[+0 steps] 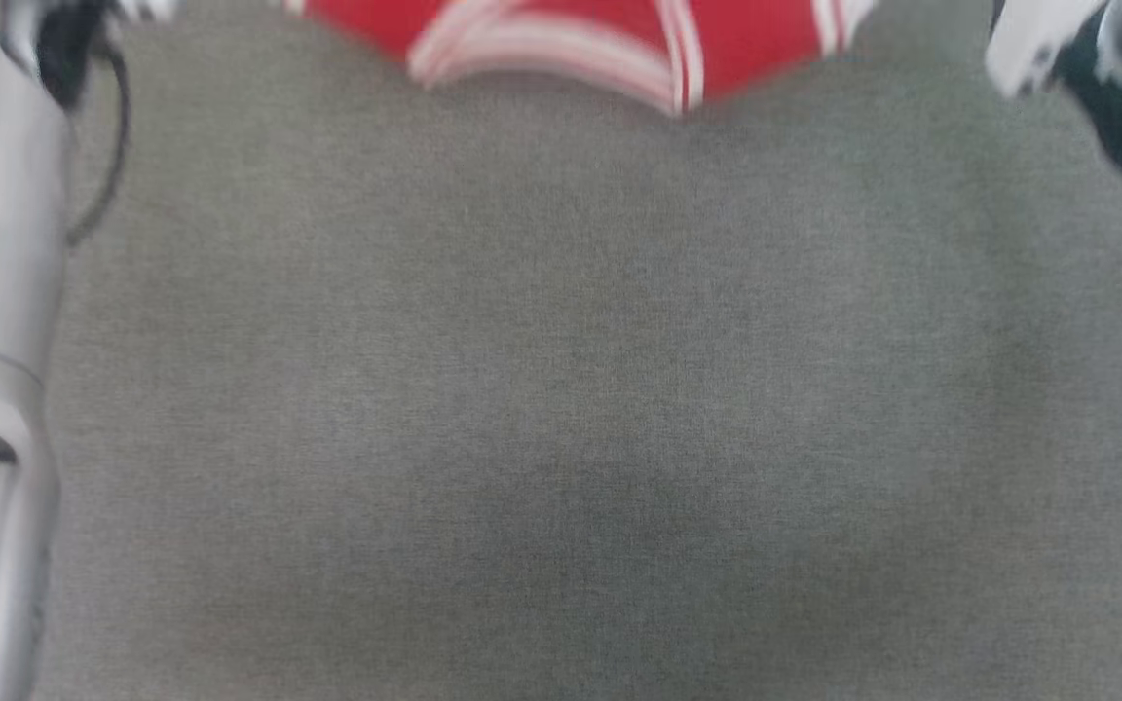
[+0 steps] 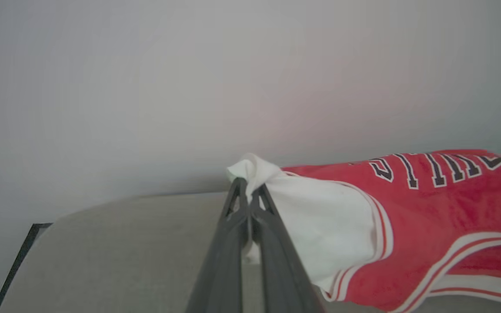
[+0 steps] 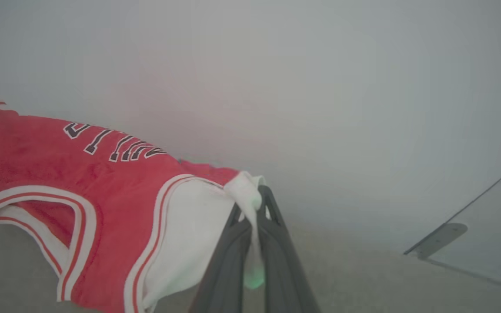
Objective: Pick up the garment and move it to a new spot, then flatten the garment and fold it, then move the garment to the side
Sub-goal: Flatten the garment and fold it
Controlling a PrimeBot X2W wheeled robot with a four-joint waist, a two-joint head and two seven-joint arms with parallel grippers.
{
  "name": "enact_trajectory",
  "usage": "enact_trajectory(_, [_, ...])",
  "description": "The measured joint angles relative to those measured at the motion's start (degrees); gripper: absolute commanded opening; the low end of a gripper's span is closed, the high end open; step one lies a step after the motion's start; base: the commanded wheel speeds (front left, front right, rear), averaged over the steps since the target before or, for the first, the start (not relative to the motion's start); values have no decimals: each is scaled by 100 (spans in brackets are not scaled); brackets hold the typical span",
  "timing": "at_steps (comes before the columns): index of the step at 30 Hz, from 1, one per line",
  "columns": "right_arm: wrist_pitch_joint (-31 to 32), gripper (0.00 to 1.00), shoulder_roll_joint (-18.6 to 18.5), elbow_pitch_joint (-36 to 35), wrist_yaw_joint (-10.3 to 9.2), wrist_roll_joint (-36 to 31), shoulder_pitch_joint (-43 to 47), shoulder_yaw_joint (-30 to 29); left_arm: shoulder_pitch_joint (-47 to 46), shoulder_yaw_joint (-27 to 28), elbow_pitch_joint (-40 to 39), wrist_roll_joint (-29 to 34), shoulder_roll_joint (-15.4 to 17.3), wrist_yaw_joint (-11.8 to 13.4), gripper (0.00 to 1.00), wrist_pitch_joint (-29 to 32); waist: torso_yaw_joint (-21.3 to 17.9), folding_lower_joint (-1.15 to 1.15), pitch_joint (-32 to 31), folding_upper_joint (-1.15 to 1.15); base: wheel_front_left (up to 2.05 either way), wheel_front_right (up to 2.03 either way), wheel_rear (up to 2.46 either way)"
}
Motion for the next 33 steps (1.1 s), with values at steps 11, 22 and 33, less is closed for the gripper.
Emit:
enact_trajectory(11, [1481, 0, -889, -1410, -1, 1407, 1798, 557, 1837, -650, -130, -230, 2, -26, 0, 1215, 52, 0, -678, 0, 0, 0, 0])
enact_trajectory(22, [2831, 0, -1791, -2887, -1, 2060, 3532, 350, 4030, -736, -1908, -1058, 808, -14, 0, 2043, 18, 0, -1236, 0, 0, 0, 0])
enact_trajectory(33, [3950, 0, -2315, -4499, -1, 2293, 5589, -661, 7091, -119, -6295, -1674, 1860, 1638, 0, 3707, -61, 0, -1330, 0, 0, 0, 0])
